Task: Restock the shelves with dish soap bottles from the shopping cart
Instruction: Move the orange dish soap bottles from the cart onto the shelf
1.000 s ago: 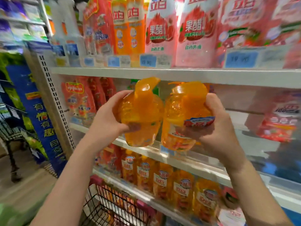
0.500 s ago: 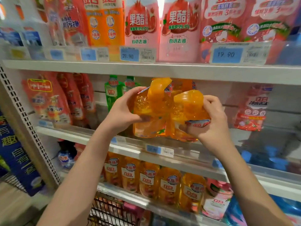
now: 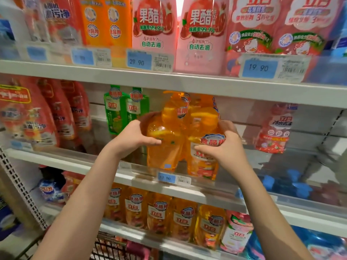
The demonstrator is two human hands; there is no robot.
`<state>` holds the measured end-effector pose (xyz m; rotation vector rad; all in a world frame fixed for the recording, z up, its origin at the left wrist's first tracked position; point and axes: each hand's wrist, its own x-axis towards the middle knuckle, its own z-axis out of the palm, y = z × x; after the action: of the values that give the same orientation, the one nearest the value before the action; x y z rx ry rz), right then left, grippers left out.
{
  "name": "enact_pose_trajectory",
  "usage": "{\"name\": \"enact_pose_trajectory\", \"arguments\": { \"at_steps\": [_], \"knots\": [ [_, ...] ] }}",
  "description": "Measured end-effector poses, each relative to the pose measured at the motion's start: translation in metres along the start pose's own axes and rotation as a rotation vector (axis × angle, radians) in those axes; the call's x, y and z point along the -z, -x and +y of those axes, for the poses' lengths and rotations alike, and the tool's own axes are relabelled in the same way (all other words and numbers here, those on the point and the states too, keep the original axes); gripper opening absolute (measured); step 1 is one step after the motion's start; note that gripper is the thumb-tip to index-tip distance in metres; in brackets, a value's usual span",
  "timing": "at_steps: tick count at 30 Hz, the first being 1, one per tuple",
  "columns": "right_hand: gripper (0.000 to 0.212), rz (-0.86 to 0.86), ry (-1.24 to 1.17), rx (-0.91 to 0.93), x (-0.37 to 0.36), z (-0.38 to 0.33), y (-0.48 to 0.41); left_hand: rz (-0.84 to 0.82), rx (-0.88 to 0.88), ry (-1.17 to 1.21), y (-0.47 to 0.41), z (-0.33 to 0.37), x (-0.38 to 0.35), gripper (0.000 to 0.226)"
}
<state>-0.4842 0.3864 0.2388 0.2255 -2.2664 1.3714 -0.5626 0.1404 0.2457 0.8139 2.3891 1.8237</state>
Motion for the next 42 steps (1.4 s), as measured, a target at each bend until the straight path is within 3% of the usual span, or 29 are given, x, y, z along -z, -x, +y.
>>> {"name": "enact_pose_trajectory", "arguments": {
  "at_steps": [3, 7, 11, 16, 19, 22, 25, 27, 42],
  "knots": [
    [0.052, 0.005, -0.015, -0.049, -0.002, 0.000, -0.010, -0.015, 0.019, 0.055, -0.007, -0.003, 0.002, 0.067],
    [0.080, 0.036, 0.058, -0.116, -0.006, 0.003, -0.027, 0.010, 0.054, 0.159, -0.017, -0.009, 0.000, 0.062],
    [0.081, 0.068, -0.059, -0.250, -0.008, 0.012, -0.047, 0.024, 0.118, 0.239, -0.026, -0.011, -0.004, 0.080],
    [0.084, 0.157, -0.069, -0.264, -0.013, 0.020, -0.044, 0.063, 0.145, 0.341, -0.029, -0.013, -0.013, 0.081],
    [0.091, 0.206, 0.107, -0.236, -0.014, 0.021, -0.036, 0.075, 0.173, 0.257, -0.023, -0.020, -0.015, 0.079],
    [0.109, 0.147, 0.156, -0.364, -0.015, 0.038, -0.019, 0.042, 0.210, -0.023, -0.012, -0.030, -0.021, 0.072],
    [0.087, 0.110, 0.207, -0.435, -0.021, 0.052, -0.004, 0.130, 0.201, -0.183, -0.008, -0.043, -0.030, 0.082],
    [0.080, 0.105, 0.237, -0.447, -0.021, 0.052, -0.003, 0.188, 0.185, -0.186, -0.007, -0.046, -0.035, 0.076],
    [0.078, 0.104, 0.303, -0.364, -0.029, 0.040, 0.004, 0.239, 0.243, -0.191, -0.004, -0.049, -0.040, 0.070]
  ]
}}
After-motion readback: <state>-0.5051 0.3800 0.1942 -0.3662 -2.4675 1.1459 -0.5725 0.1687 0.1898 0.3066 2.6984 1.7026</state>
